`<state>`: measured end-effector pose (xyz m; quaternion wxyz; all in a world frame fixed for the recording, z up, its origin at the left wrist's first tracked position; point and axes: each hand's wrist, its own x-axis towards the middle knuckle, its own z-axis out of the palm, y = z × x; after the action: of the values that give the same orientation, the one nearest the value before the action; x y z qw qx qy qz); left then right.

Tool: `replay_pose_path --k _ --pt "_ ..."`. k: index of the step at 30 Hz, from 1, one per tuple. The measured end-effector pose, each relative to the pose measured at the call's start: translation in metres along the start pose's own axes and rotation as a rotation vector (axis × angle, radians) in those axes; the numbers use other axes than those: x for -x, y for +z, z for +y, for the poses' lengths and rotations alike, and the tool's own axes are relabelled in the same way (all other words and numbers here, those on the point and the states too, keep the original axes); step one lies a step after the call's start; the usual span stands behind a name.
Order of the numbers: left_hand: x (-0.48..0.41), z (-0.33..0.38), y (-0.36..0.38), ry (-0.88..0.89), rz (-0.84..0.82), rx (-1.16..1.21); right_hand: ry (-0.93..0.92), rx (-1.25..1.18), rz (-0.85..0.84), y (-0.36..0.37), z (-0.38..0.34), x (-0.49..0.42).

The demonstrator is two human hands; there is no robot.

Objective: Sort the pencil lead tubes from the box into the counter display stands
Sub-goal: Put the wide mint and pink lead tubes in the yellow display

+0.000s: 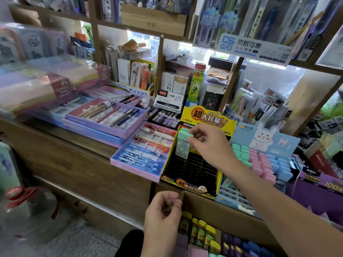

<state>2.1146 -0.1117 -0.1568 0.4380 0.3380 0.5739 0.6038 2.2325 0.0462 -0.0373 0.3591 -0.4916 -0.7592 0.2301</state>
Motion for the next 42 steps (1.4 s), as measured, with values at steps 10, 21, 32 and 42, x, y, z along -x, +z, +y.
replay_pose_path --k 10,21,32,42 --pt "0.003 0.004 0.000 -0.006 -0.008 -0.075 -0.007 0.005 -0.030 0.002 0.000 0.001" --pt "0.013 0.014 0.001 0.097 -0.087 -0.273 -0.014 0.000 -0.035 0.001 0.001 0.000" --pt "0.023 0.021 0.008 0.405 -0.324 -0.679 -0.020 -0.018 -0.018 0.001 0.006 -0.001" --pt "0.022 0.023 0.010 0.437 -0.412 -0.802 -0.062 -0.001 0.035 0.001 0.007 -0.003"
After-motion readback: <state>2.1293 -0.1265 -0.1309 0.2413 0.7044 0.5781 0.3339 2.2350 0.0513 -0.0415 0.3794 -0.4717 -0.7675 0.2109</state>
